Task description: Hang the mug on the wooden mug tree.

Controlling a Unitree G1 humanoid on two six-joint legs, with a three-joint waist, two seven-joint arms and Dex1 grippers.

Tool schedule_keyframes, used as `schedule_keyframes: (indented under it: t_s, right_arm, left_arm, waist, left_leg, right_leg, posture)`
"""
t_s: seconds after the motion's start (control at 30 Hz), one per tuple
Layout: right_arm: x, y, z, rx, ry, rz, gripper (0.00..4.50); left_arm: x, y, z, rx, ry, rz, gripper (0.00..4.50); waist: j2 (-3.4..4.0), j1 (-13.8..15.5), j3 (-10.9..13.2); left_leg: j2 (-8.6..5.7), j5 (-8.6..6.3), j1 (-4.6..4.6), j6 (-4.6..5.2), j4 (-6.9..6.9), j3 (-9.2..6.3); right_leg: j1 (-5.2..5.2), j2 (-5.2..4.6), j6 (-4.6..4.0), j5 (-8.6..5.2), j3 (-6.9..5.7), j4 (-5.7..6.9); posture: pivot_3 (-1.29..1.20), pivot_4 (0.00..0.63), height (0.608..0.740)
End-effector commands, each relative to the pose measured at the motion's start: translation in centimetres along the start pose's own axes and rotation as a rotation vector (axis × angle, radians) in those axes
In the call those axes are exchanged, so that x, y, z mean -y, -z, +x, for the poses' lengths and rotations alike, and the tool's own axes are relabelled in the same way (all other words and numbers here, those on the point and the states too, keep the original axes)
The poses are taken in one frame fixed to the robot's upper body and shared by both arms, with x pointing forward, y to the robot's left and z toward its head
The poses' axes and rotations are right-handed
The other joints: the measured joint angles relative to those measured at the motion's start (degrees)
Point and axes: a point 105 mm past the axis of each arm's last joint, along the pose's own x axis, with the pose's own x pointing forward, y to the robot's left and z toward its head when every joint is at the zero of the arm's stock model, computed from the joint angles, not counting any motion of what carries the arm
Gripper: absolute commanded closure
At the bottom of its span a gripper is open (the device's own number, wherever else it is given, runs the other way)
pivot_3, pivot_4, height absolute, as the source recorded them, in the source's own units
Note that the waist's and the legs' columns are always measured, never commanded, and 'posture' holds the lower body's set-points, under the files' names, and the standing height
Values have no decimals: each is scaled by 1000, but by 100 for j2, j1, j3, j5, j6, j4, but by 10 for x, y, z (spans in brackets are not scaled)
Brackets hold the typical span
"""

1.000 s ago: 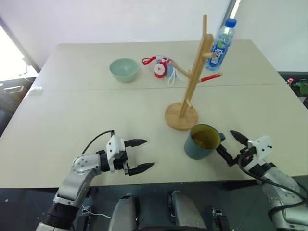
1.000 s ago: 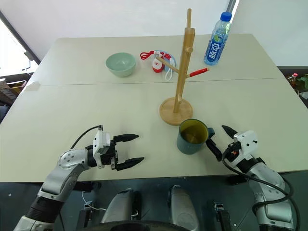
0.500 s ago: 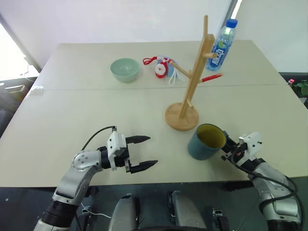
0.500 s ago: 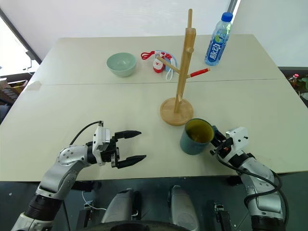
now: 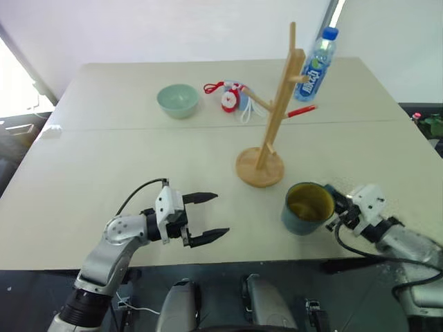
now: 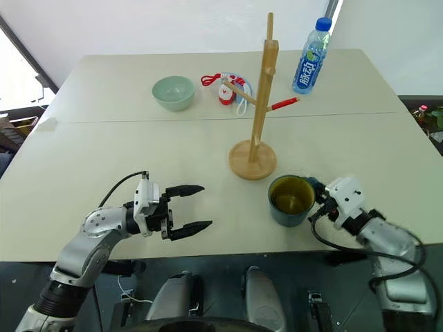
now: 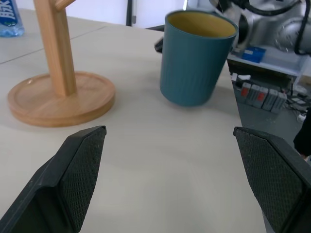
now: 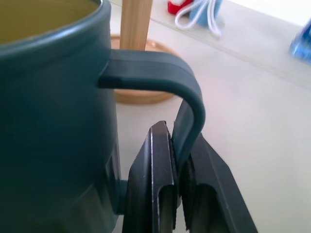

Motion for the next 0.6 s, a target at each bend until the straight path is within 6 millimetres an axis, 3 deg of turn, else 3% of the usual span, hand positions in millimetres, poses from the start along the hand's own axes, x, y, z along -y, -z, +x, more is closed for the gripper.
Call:
schedule_keyframes:
  t_s: [0.03,0.27,0.6]
  right_arm:
    - [30,-45,-3,72,15,-233,4460]
    - [59,-77,14,95,-38,-401,4460]
    - [86,-95,46,117,-147,-455,4460]
  left_arm:
    - [0,-6,4,18,23,16,0]
    - [-4,-8,8,31,19,27,0]
    - [-9,-19,7,63,0,37,0]
  waist:
    - [-3,2,-2]
    - [-7,6,-1]
    - [-7,3,0]
  left_leg:
    - [-1,0,2,0,1,0]
    - [2,0,6,0,-1,4]
    - [1,0,8,0,-1,9]
  right_leg:
    - [2,1,0,0,0,1]
    - [13,14,-2,0,-4,-1]
    - [13,8,-1,1,-1,0]
  posture:
    - [0,150,740]
    - [0,150,740]
    - [0,150,740]
